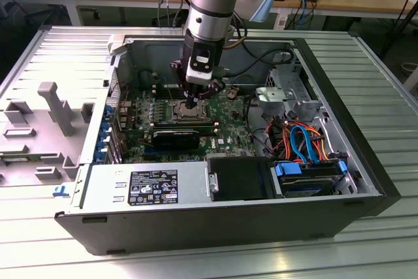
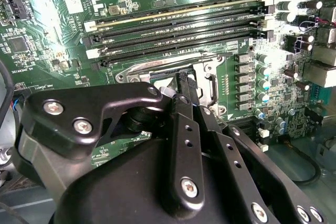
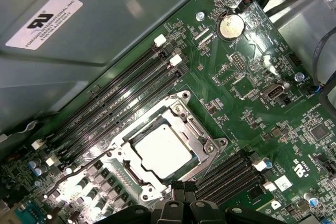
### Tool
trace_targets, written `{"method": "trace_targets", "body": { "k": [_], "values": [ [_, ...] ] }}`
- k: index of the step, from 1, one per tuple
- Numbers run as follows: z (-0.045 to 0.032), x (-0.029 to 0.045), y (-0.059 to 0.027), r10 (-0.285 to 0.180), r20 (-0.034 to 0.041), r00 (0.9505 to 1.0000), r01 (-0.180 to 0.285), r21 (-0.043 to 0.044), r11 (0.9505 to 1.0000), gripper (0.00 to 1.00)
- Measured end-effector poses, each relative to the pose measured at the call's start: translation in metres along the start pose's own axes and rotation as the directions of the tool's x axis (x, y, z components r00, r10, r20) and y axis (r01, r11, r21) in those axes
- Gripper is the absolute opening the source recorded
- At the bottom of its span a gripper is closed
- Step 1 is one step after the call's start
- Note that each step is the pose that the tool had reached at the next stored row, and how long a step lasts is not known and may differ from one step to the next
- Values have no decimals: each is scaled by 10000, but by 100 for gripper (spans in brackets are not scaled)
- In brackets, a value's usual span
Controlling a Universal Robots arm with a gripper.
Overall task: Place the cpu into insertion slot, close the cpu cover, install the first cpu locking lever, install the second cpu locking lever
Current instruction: 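Install the first cpu locking lever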
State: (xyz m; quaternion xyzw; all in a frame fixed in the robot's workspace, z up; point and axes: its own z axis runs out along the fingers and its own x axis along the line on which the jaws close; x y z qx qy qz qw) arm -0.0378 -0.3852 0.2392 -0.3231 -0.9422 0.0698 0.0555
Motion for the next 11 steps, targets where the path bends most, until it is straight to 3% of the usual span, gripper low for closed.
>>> {"method": "trace_targets", "body": {
  "k": [11],
  "values": [
    [0, 0, 0, -147, 25, 9999, 147, 9, 9999, 11]
  ]
}}
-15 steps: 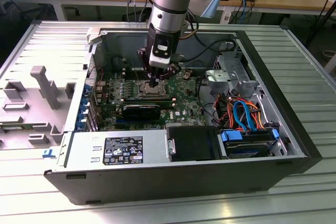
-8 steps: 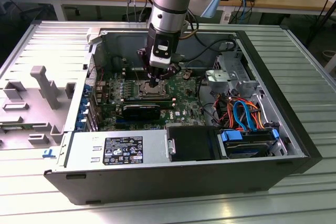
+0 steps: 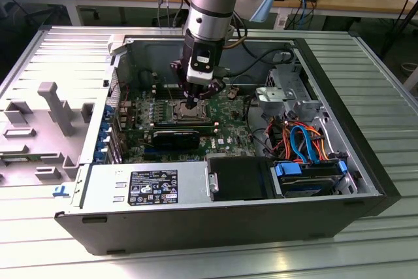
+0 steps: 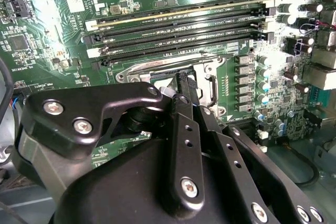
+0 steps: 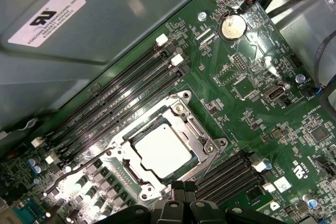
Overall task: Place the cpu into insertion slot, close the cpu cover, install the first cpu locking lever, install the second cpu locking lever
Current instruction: 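Install the first cpu locking lever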
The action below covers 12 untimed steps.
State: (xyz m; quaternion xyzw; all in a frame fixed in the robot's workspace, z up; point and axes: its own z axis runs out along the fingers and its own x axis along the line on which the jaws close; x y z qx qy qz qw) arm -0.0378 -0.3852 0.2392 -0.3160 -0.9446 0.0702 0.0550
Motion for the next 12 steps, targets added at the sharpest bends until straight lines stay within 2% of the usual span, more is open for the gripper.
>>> {"method": "trace_targets", "body": {
  "k": [12],
  "values": [
    [0, 0, 0, -168, 29, 9999, 168, 10, 9999, 11]
  ]
}}
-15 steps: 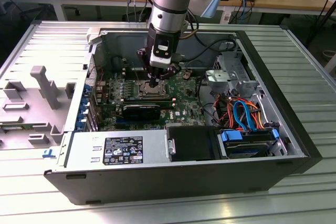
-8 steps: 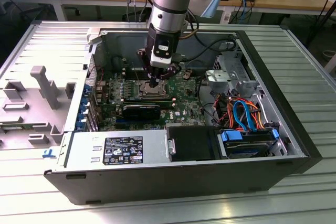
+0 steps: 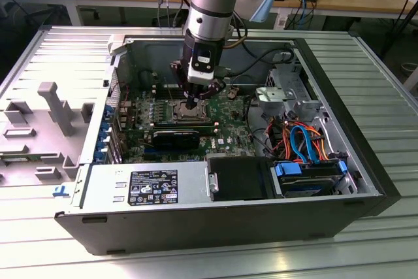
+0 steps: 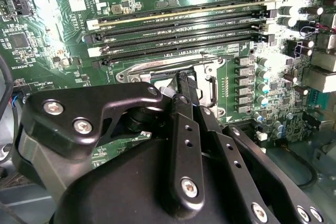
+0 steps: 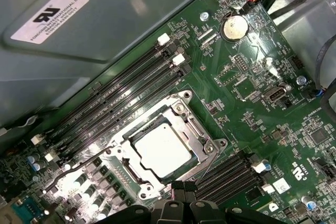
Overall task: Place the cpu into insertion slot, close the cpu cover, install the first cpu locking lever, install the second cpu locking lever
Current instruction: 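Install the first cpu locking lever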
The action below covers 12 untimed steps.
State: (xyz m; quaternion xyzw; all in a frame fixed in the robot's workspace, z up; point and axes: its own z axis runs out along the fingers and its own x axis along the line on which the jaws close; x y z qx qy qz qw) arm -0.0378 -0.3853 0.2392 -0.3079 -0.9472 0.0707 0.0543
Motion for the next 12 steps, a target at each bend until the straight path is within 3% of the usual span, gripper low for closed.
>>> {"method": "trace_targets", "body": {
  "k": [6, 12],
  "values": [
    [0, 0, 0, -411, 69, 9991, 411, 26, 9992, 11],
    [0, 0, 0, -498, 84, 9987, 498, 32, 9988, 11]
  ]
}}
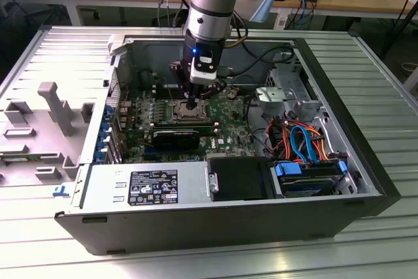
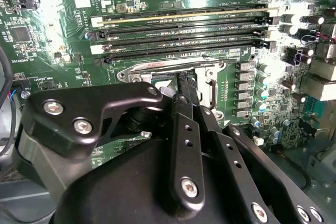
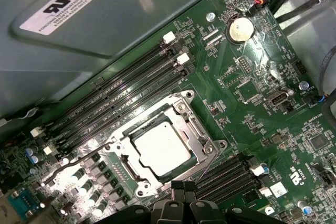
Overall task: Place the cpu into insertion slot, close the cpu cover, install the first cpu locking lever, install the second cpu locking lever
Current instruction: 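Install the first cpu locking lever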
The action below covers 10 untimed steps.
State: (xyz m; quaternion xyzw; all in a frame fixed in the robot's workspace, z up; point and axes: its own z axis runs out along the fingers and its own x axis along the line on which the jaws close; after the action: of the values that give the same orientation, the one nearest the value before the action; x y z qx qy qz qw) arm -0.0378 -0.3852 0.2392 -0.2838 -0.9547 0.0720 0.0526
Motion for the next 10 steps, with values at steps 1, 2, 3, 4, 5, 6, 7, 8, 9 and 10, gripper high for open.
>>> {"method": "trace_targets", "body": {
  "k": [1, 2, 3, 4, 5, 6, 7, 8, 9, 10],
  "values": [
    [0, 0, 0, -11, 2, 10000, 11, 1, 10000, 11],
    [0, 0, 0, -22, 4, 10000, 22, 1, 10000, 11],
    [0, 0, 0, -32, 6, 10000, 32, 2, 10000, 11],
    [0, 0, 0, -42, 7, 10000, 42, 3, 10000, 11],
    [0, 0, 0, -55, 10, 10000, 55, 3, 10000, 11],
    [0, 0, 0, -77, 13, 10000, 77, 5, 10000, 11],
    [0, 0, 0, -96, 17, 10000, 96, 6, 10000, 11],
    [0, 0, 0, -113, 19, 9999, 113, 7, 9999, 11],
    [0, 0, 0, -137, 24, 9999, 137, 8, 9999, 11],
    [0, 0, 0, -154, 26, 9999, 154, 10, 9999, 11]
  ]
}}
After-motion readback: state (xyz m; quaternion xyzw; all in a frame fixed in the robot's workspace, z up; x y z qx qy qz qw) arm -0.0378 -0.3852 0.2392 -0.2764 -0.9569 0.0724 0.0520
